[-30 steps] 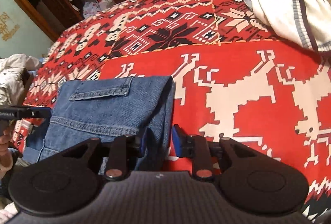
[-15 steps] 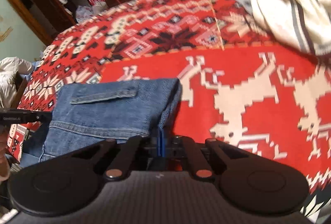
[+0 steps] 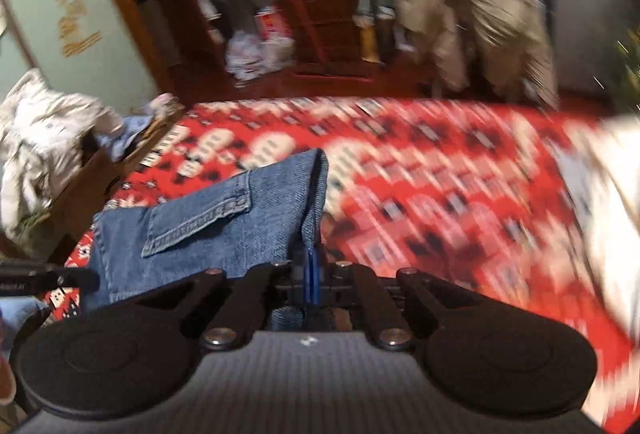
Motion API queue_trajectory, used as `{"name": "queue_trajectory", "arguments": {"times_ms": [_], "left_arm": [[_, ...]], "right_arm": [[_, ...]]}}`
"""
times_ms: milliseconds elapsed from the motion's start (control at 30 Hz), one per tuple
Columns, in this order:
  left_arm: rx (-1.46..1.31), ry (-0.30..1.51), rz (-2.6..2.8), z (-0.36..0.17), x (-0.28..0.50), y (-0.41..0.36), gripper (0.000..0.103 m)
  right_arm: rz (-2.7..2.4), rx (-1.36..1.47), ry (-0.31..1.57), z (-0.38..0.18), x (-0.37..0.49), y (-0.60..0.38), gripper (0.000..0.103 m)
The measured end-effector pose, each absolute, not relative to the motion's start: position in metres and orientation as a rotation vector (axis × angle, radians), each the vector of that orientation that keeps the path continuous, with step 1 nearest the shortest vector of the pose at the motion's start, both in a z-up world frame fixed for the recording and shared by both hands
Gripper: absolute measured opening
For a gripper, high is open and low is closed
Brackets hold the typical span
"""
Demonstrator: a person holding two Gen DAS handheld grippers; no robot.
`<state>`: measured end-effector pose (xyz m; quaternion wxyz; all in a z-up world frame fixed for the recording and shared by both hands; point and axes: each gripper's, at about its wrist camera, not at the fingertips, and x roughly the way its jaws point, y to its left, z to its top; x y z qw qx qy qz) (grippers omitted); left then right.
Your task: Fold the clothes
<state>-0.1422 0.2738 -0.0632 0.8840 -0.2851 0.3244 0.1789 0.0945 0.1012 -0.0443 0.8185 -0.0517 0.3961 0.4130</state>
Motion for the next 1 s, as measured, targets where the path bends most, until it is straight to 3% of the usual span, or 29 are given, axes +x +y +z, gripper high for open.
{"name": "queue_trajectory", "arguments": {"times_ms": [233, 567, 900, 1000], "left_arm": [[-0.833, 0.535, 0.669, -0.076, -0.174, 0.331, 0.005], [-0.991, 0.476, 0.858, -0.115, -0.190, 0.402, 0.005], [-1.056, 0.480, 0.816, -0.153, -0.212, 0.413, 0.008], [-1.091, 0.448, 0.763, -0.154, -0.222, 0.411, 0.015]], "right_arm": [[1.098, -0.293, 0.825, -0.017, 0.141, 0.269, 0.001], [1.217, -0.516, 0.891, -0.065, 0.155, 0.490, 0.001], [1.220, -0.537, 0.902, -0.145, 0.161, 0.535, 0.003], [1.232, -0.462, 0.912, -0.145, 0.171, 0.521, 0.013]]}}
